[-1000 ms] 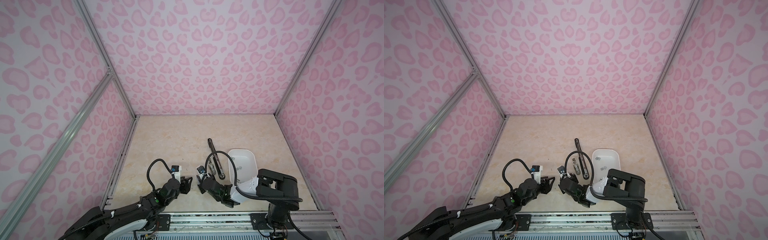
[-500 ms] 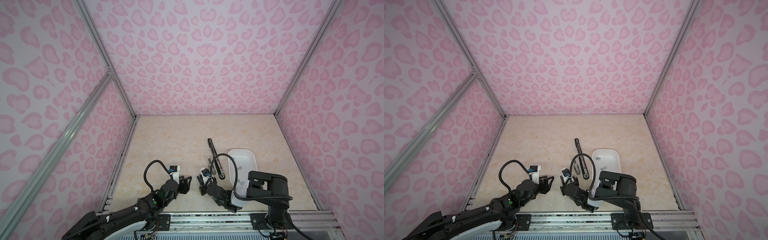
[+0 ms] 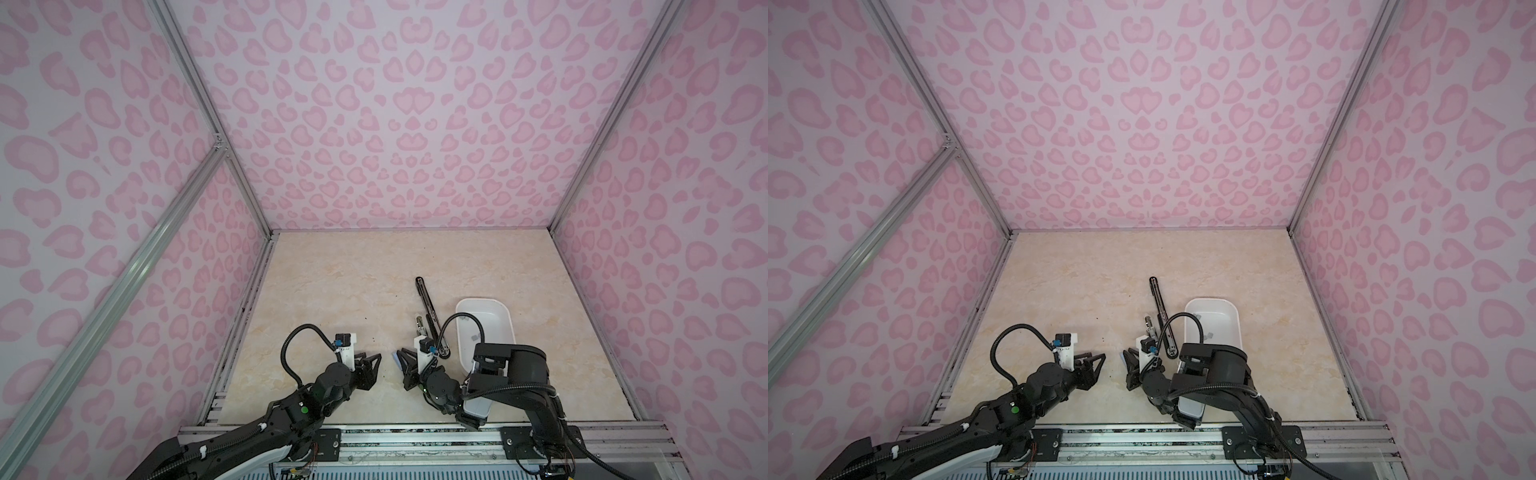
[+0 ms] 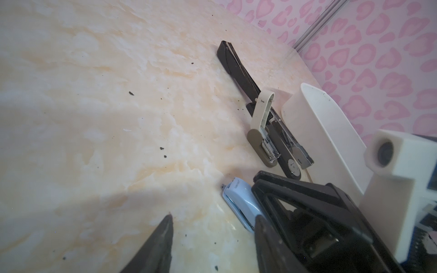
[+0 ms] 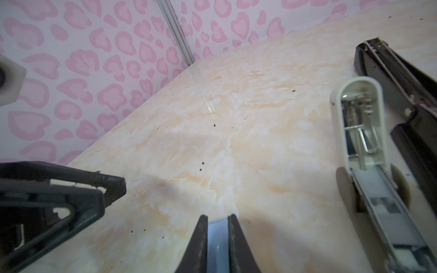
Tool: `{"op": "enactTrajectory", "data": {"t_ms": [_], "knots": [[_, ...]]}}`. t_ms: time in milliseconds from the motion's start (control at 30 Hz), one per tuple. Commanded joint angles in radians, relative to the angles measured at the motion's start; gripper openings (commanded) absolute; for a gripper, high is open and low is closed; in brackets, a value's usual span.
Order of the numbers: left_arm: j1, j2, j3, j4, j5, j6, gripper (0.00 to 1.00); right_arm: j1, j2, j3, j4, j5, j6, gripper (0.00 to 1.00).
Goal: Load the staples into the stapler
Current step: 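Close the right gripper around the light-blue stapler body, then carry the light-blue stapler farther from the robot and set it down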
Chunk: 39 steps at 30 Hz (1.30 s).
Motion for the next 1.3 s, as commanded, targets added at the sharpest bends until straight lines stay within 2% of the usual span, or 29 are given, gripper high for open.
{"op": "enactTrajectory", "data": {"t_ms": [0,167,300,533,633,800,900,967,1100,1267], "knots": [[-0.001,-0.019,-0.004,-0.02,-0.017,0.0,0.56,-0.01,-0.053,0.024,-0.408,-0.01,-0.047,0.17],[0.0,-0.058,-0.003,-0.052,-0.027,0.003,0.57,-0.048,-0.147,0.109,-0.592,-0.017,-0.076,0.2],[0.0,-0.086,0.002,-0.079,-0.033,0.009,0.59,-0.061,-0.178,0.151,-0.651,-0.025,-0.096,0.22],[0.0,-0.107,0.007,-0.097,-0.035,0.016,0.61,-0.063,-0.236,0.206,-0.746,-0.019,-0.129,0.3],[0.0,-0.104,0.013,-0.097,-0.036,0.018,0.61,-0.063,-0.28,0.212,-0.788,-0.023,-0.14,0.37],[0.0,-0.107,0.031,-0.164,-0.048,0.012,0.61,-0.057,-0.36,0.215,-0.899,-0.054,-0.168,0.58],[0.0,-0.125,0.094,-0.328,-0.064,-0.025,0.62,-0.037,-0.383,0.194,-0.926,-0.076,-0.176,0.66],[0.0,-0.14,0.177,-0.489,-0.052,-0.054,0.66,-0.013,-0.384,0.185,-0.946,-0.086,-0.179,0.71],[0.0,-0.149,0.29,-0.682,-0.022,-0.072,0.73,0.029,-0.353,0.192,-0.996,-0.06,-0.169,0.73],[0.0,-0.108,0.352,-0.881,-0.188,-0.105,0.76,0.035,-0.299,0.189,-0.974,-0.034,-0.147,0.67]]}}
